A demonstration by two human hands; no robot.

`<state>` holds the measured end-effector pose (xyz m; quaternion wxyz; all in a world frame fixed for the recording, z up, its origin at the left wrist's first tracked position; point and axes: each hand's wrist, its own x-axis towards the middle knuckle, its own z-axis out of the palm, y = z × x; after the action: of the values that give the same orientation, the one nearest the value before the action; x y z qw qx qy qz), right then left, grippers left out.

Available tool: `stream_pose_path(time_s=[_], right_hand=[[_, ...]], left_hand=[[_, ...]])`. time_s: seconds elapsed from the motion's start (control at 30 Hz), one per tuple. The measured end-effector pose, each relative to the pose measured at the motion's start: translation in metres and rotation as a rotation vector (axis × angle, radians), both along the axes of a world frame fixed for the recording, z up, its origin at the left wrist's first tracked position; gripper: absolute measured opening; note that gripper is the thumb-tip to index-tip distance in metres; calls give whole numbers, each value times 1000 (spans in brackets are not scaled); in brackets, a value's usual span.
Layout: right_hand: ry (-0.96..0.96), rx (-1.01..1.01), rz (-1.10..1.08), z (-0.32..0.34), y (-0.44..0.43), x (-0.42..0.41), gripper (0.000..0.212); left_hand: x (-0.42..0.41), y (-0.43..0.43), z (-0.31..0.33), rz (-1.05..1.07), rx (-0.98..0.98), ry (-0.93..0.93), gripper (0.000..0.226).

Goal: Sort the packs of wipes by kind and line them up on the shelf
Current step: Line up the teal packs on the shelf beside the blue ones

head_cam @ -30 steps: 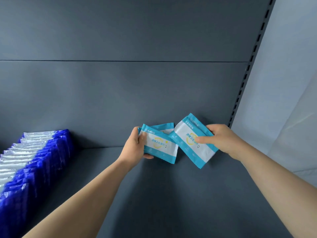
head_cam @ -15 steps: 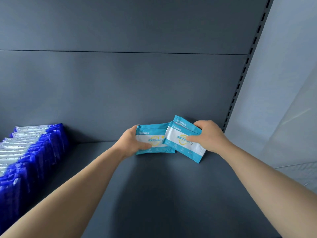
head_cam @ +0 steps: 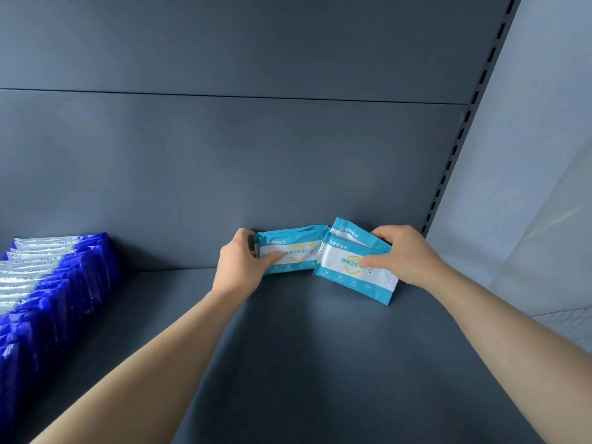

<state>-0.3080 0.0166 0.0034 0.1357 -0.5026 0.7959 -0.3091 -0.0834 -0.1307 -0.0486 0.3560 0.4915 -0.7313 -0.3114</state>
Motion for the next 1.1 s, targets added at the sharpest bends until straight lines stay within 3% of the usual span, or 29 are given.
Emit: stream_pose_path(time_s=[0.13,0.27,0.37,0.43,0.57,0.67,0.87,1.1], right_hand=[[-54,36,92,2,-2,5,25],[-63,44,152,4,-11,17,27],[-86,19,173,2,-18,28,29],[-96,13,182,1,-21,35,29],[-179,-21,224,-1,-19,37,24],[-231,-28,208,-2,-13,35,16],[-183,-134,50,0,-6,23,21],[-151,-303,-55,25,7,-2,19]], left_hand=[[8,-3,1,43,2,51,31],[14,5,8,99,-84,14,39],[22,16,12,-51,-5,19,42],[21,23,12,-184,88,-87,42],[12,30,4,-259,136,-122,33],[12,30,0,-244,116,-103,28],[32,17,-2,-209,99,-140,18],[44,2,-1,-12,58,-138,21]])
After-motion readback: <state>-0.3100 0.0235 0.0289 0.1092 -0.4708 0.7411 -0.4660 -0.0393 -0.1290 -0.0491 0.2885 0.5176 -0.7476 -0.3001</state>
